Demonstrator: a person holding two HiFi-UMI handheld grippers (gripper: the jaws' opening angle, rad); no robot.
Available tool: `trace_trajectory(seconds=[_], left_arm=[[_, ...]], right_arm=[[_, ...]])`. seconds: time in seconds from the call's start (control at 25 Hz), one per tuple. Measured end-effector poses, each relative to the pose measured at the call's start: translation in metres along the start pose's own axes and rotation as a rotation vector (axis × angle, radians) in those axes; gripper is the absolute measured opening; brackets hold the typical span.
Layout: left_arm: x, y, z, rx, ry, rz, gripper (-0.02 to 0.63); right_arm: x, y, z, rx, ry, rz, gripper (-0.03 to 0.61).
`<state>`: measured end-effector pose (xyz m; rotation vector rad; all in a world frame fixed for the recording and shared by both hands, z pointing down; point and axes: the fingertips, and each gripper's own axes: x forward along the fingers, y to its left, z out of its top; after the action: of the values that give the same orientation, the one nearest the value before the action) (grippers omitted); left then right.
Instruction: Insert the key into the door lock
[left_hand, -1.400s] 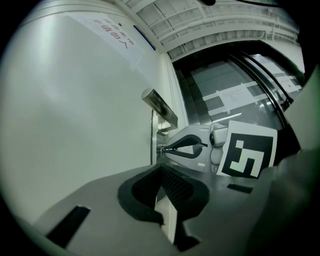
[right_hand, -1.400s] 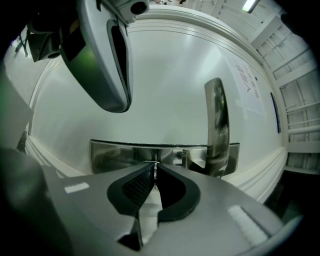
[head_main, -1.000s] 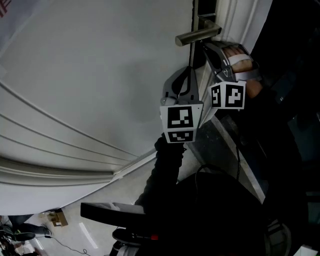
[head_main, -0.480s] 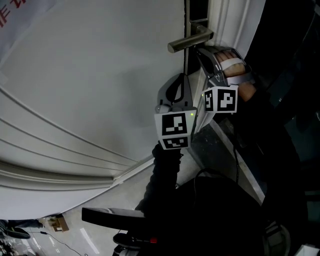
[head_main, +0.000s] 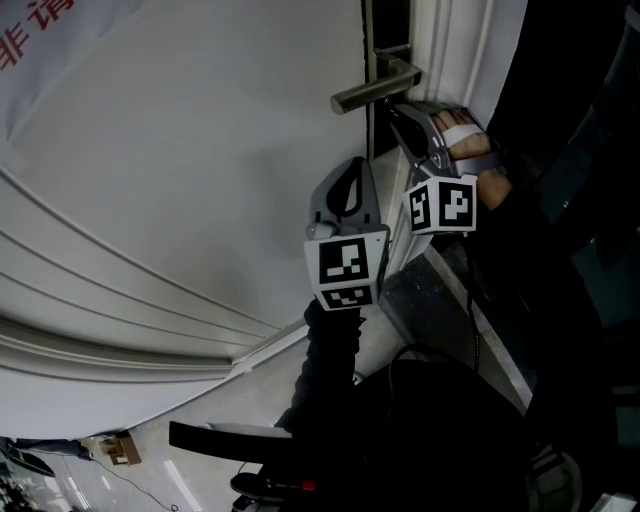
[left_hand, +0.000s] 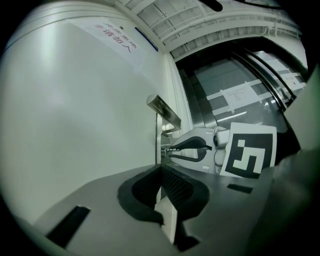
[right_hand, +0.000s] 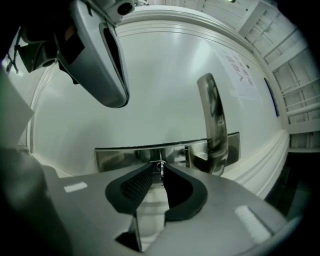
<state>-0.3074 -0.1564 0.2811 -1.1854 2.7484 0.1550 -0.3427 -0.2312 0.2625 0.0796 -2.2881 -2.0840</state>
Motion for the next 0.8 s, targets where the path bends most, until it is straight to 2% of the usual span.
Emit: trace_trajectory(seconds=[0.28, 0.4, 0.52, 0.6, 0.8], left_arm=[[-0.005, -0.001, -0.004, 0.005, 0.012, 0.017, 0.001], [-0.007, -0.001, -0.004, 0.001, 0.012, 0.026, 0.002], [-0.010, -0.002, -0.009, -0.003, 0.025, 0.032, 0.002], [-0.014, -0.003, -0.012, -0.009, 0.030, 0.034, 0.002], [-0.025, -0.009, -0.015, -0.008, 0.041, 0.040, 0.002]], right_arm=[[-0.018, 0.001, -0.009, 0.048, 0.002, -0.011, 0.044], [-0.028, -0.004, -0.019, 0.136, 0.021, -0.043, 0.044], [-0.045, -0.009, -0.028, 0.296, 0.028, -0.083, 0.041], [-0.061, -0.014, -0.029, 0.428, 0.014, -0.116, 0.016], [-0.102, -0.022, -0.025, 0.842, -0.083, -0.178, 0.002]])
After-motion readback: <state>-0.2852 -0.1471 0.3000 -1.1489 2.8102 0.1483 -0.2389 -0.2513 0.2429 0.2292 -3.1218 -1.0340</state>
